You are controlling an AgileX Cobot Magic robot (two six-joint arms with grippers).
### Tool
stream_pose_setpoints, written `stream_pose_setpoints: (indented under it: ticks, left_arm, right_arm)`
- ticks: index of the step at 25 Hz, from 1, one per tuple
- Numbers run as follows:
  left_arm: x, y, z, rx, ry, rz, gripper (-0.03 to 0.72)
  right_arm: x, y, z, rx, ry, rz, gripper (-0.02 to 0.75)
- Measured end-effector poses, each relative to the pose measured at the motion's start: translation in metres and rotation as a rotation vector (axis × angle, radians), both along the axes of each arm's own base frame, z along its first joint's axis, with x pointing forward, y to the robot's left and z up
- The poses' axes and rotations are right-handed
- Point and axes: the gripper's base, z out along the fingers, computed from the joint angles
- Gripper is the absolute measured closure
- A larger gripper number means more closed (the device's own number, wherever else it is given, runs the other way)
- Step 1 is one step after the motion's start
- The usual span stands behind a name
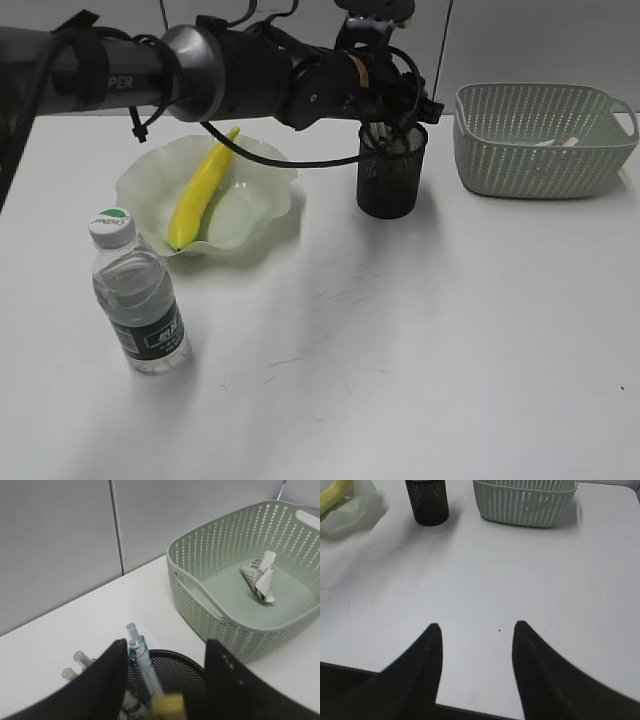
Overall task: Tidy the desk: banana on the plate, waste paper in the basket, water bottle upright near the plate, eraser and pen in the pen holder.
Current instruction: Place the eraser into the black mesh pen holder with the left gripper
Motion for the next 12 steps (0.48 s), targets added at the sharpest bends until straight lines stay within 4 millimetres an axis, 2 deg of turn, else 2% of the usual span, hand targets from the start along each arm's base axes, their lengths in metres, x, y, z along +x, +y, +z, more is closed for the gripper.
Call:
stream_pose_setpoints:
  ticks: [2, 6, 9, 12]
  left_arm:
    - [0.002, 0.002, 0.002, -0.002, -0.002, 0.005, 0.249]
    - [-0.001, 0.013, 0.02, 0.046, 0.039, 0.033, 0.221]
    - [-0.012, 0.025, 0.048, 0.097, 0.079, 0.057, 0.245]
    - [-0.031, 0.042, 0.077, 0.114, 0.095, 0.069, 0.289]
  right_arm:
    - [0.0, 0.0, 0.0, 0.0, 0.0, 0.0, 0.366]
    - [0.0, 0.0, 0.0, 0.0, 0.0, 0.0, 0.366]
    - [0.0, 0.0, 0.0, 0.0, 0.0, 0.0, 0.366]
    - [0.0, 0.0, 0.0, 0.0, 0.0, 0.0, 0.366]
